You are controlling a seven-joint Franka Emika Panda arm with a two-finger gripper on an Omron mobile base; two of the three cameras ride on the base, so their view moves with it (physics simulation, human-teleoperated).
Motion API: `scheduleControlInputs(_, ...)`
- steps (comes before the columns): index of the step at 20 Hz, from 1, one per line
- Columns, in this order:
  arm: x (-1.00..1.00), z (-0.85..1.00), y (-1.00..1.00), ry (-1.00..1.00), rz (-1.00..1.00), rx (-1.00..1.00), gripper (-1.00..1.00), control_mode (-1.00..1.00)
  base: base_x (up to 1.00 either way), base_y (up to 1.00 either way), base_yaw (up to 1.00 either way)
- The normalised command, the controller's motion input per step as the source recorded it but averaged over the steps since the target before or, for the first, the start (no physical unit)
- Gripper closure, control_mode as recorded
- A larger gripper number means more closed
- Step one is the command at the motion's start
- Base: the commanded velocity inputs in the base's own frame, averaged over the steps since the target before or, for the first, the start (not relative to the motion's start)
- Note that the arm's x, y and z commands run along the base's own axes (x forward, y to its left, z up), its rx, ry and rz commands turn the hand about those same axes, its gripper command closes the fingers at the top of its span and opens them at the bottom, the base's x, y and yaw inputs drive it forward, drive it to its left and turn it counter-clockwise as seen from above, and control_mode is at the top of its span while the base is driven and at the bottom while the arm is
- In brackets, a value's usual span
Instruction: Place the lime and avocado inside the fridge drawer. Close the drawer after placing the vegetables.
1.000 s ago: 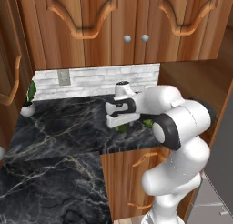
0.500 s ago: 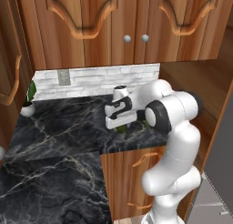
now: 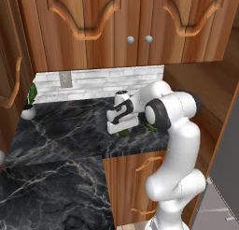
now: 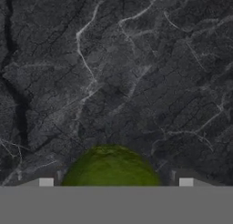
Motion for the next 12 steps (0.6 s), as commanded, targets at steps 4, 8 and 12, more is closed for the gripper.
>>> scheduleControlInputs(4,-0.40,-0.11,0.00,-0.02,0.00,0.02,1.00,-1.00,0.00,0.00,0.00)
scheduleControlInputs(8,-0.95,0.68,-0.04,-0.24,-0.01,0.07,1.00,-1.00,0.00,0.00,0.00)
scheduleControlInputs(12,-1.00,0.79,-0.14,-0.30,-0.02,0.00,1.00,-1.00,0.00,0.00,0.00)
